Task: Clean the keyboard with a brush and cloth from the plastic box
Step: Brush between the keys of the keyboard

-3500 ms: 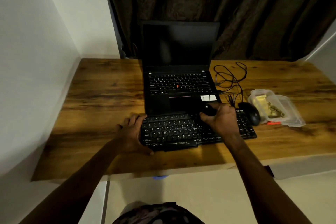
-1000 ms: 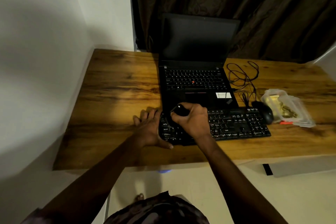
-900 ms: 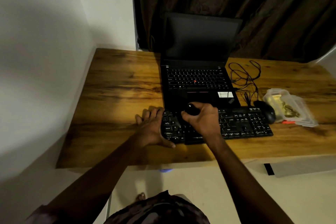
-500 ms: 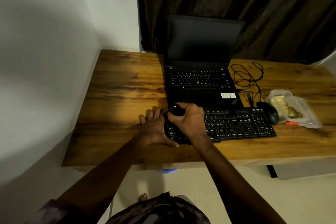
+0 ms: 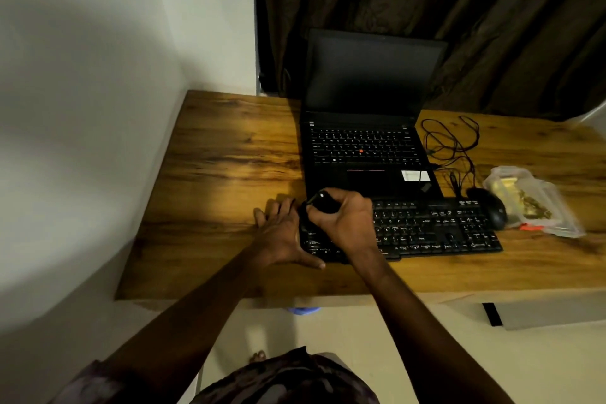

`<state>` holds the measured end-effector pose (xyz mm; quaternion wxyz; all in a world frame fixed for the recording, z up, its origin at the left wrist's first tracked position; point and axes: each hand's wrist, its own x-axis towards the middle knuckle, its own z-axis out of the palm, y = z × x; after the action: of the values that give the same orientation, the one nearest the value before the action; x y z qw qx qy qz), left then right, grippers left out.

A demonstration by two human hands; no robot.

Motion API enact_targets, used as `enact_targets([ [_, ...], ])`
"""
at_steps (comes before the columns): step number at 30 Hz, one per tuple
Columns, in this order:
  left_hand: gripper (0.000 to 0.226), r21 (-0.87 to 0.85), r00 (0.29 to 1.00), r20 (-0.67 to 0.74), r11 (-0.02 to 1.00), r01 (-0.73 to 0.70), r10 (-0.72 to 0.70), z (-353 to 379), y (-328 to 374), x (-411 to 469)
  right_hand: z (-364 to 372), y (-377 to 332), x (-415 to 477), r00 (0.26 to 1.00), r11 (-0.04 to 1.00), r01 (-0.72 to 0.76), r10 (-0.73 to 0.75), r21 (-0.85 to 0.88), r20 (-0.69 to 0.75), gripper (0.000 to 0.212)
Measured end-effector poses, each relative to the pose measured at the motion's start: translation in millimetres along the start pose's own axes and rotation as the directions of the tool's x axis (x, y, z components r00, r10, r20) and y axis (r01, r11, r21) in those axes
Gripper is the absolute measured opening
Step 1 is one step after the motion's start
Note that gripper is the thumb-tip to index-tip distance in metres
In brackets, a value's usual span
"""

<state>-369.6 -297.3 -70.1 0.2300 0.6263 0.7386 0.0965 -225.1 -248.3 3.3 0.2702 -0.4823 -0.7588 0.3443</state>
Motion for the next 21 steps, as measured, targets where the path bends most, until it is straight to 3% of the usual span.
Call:
enact_targets([
  [7, 0.142, -0.003, 1.000, -0.026, 1.000, -0.010, 0.010, -2, 2, -2, -27, 29, 3, 0.990, 0.988, -0.082, 0.065, -0.131, -0.127, 0.020],
  [10, 0.143, -0.013, 1.000, -0.021, 1.000, -0.006, 0.006, -2, 2, -2, -20, 21, 2, 0.994, 0.983, -0.057, 0.039, -0.176, -0.104, 0.021],
  [13, 0.141, -0.001, 1.000, -0.009, 1.000, -0.009, 0.009, -2, 0, -2, -7, 4, 1, 1.000, 0.996, 0.008, -0.009, -0.085, -0.017, 0.015],
  [16, 0.140, 0.010, 1.000, -0.009, 1.000, -0.012, 0.012, -1, -1, -2, -4, 2, 2, 1.000, 0.999, -0.020, 0.020, 0.032, -0.007, 0.010],
  [21, 0.145, -0.013, 1.000, -0.015, 1.000, 0.002, -0.002, -2, 1, -2, -26, 25, -2, 0.992, 0.996, -0.069, 0.063, -0.049, -0.109, 0.011],
])
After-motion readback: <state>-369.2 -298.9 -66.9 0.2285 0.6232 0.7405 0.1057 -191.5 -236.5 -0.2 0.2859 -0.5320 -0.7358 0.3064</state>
